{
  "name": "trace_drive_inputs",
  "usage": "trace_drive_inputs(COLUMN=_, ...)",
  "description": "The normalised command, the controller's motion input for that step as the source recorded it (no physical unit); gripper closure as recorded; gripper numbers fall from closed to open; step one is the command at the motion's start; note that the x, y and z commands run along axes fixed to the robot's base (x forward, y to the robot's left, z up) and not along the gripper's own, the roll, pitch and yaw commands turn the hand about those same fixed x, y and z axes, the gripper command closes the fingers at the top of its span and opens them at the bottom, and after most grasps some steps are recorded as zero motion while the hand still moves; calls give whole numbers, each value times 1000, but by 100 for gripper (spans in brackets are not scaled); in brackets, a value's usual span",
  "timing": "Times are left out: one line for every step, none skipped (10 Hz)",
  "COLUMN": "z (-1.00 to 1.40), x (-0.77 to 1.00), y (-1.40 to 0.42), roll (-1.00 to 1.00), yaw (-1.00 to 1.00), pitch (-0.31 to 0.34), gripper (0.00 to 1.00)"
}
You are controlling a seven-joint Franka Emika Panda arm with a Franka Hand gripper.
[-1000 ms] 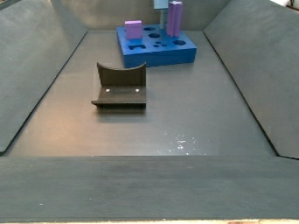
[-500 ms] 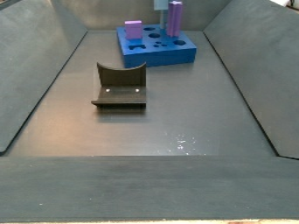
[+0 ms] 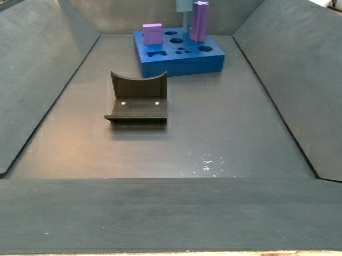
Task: Pick up the rectangle object. Move up. Place the rectangle object on the fixture. Regrasp the rectangle object. Move to above the board. Insert the rectangle object.
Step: Insert the rectangle object.
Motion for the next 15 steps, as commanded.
trace_drive_inputs(z=-140, x=-263, y=-366, roll=-214, yaw=323, pitch=0, gripper=100)
trace_drive_inputs(z=-106, x=-277, y=-294, roll=-191, yaw=349, pitch=0, gripper=100)
trace_drive_inputs(z=0, x=-31, y=0, roll=-17, yaw=46, pitch=0, gripper=100)
trace_drive_inputs(z=0, x=0, y=-54, roll=0, yaw=0, pitch=0, gripper=100)
trace_drive_inputs(z=0, x=294, y=-237, roll=-31, yaw=-274, pitch=0, gripper=100)
trace_drive_inputs(z=0, x=114, y=-60, roll=-6, yaw=-123, pitch=0, gripper=100)
trace_drive_inputs(z=0, x=0, y=-57, roll=0, yaw=0, pitch=0, gripper=100)
trace_drive_inputs(z=-106, x=249, y=-34, roll=0, yaw=-34, pitch=234, gripper=100)
trace_drive_inputs(z=-317, x=557, y=0, roll=-117, yaw=-169, pitch=614, gripper=100)
trace_drive_inputs(z=-326, x=597, y=0, roll=-283, yaw=-134, pitch=726, gripper=100)
trace_drive_inputs(z=-300, x=543, y=0, roll=-271, yaw=-174, pitch=769, gripper=100)
trace_drive_inputs(z=-34, x=0, y=-49, roll=0, yaw=0, pitch=0, gripper=100)
trace_drive_inputs(z=-69, x=-171, y=-517, roll=357, yaw=100, pitch=-11, gripper=100)
trace_drive_inputs(z=-120, x=-203, y=-766, roll=463, yaw=131, pitch=0, gripper=100)
trace_drive_inputs(z=-220, x=-60, y=-714, roll=157, yaw=117, pitch=0, gripper=100)
